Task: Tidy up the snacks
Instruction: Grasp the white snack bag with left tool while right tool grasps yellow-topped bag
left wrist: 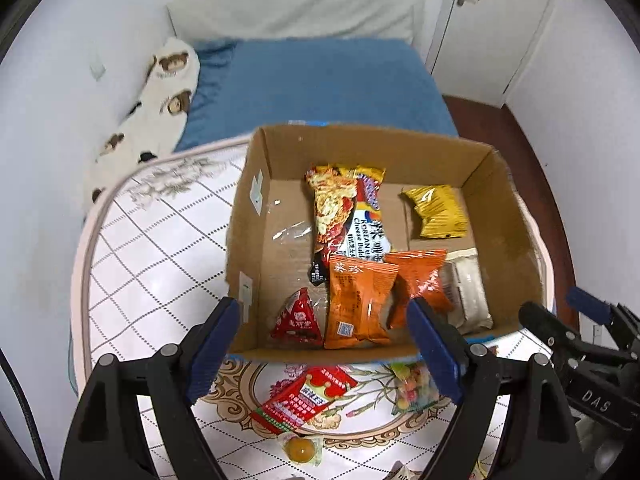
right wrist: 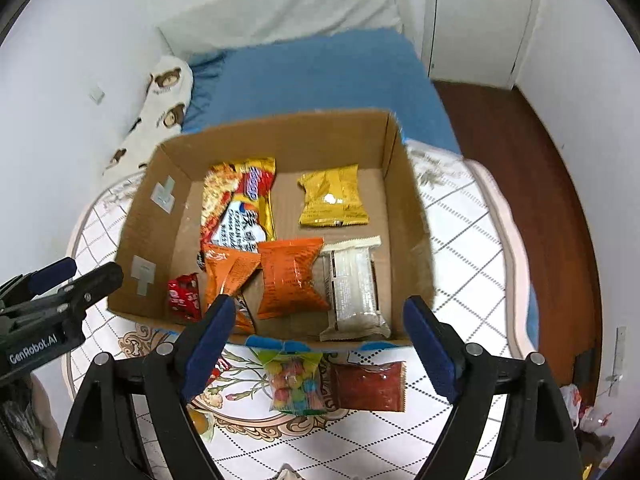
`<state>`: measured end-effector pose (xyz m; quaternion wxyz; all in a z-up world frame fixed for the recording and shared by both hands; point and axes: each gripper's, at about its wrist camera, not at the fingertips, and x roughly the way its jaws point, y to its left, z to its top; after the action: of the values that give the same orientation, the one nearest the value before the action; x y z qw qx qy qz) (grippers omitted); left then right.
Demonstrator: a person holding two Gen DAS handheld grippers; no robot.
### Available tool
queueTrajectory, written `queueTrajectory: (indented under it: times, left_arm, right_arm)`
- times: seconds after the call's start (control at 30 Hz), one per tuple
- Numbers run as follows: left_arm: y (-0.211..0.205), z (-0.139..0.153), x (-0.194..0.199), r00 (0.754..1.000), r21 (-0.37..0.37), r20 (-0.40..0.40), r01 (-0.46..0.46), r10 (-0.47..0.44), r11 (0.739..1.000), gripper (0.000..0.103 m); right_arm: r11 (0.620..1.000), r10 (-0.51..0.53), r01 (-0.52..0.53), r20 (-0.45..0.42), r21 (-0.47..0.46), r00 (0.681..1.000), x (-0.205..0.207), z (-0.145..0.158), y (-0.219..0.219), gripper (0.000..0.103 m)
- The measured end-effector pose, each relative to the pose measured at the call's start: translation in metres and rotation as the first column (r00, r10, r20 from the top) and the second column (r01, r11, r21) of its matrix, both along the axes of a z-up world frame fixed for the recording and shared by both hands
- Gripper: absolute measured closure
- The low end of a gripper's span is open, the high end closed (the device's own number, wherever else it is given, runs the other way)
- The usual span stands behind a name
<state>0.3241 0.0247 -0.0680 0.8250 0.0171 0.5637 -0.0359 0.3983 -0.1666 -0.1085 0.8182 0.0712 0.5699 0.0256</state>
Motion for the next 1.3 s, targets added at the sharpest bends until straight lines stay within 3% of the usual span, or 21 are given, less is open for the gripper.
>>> queueTrajectory:
  times: [0.27,0.47,0.63,0.73,0.8,0.9,1.0,1.1,1.17,1.3]
  left_arm:
    - [-0.003,0.04,-0.052,0.996,-0.03,0.087,0.025,-0.023,0.999,0.018]
    - [-0.003,0.054,-0.088,0.993,-0.048,0.113,0.044,-0.038,0.998,0.018]
    - [0.0,0.021,-0.118,0.998,-0.022,0.036,0.044,-0.043,0.999,0.018]
    - [0.001,-0.015,-0.135,0.998,0.022,-0.041,0.047,-0.046,0.999,0.018]
    - [-0.001,-0.05,-0.148,0.989,0.032,-0.132,0.071,-0.066,0.997,0.018]
    - [-0.013,-0.1,-0.168,0.955,0.019,-0.278,0.114,-0.104,0.993,0.018]
    - [-0.034,-0.134,-0.187,0.913,0.002,-0.376,0.175,-0.161,0.985,0.018]
    - [-0.053,-0.164,-0.202,0.865,-0.033,-0.456,0.218,-0.209,0.975,0.018]
    - [-0.065,-0.178,-0.208,0.835,-0.063,-0.495,0.242,-0.241,0.968,0.018]
    - [-0.088,-0.194,-0.217,0.792,-0.084,-0.532,0.303,-0.3,0.949,0.018]
  right_arm:
    - [1.0,0.004,-0.007,0.119,0.024,0.993,-0.055,0.053,0.003,0.015]
    - [0.997,-0.004,-0.007,0.127,0.08,0.992,-0.095,0.069,0.002,0.015]
    - [0.992,-0.027,0.028,-0.008,0.12,1.0,-0.135,0.031,-0.013,0.013]
    - [0.99,-0.04,0.062,-0.163,0.13,0.986,-0.164,-0.017,-0.027,0.013]
    - [0.985,-0.068,0.107,-0.264,0.136,0.962,-0.188,-0.051,-0.039,0.013]
    - [0.936,-0.162,0.28,-0.445,0.215,0.881,-0.23,-0.104,-0.069,0.013]
    - [0.843,-0.245,0.469,-0.586,0.265,0.772,-0.272,-0.147,-0.091,0.013]
    - [0.767,-0.284,0.578,-0.661,0.278,0.695,-0.294,-0.178,-0.097,0.013]
    - [0.742,-0.307,0.616,-0.682,0.265,0.663,-0.298,-0.194,-0.098,0.013]
    - [0.765,-0.338,0.611,-0.679,0.205,0.651,-0.296,-0.215,-0.094,0.016]
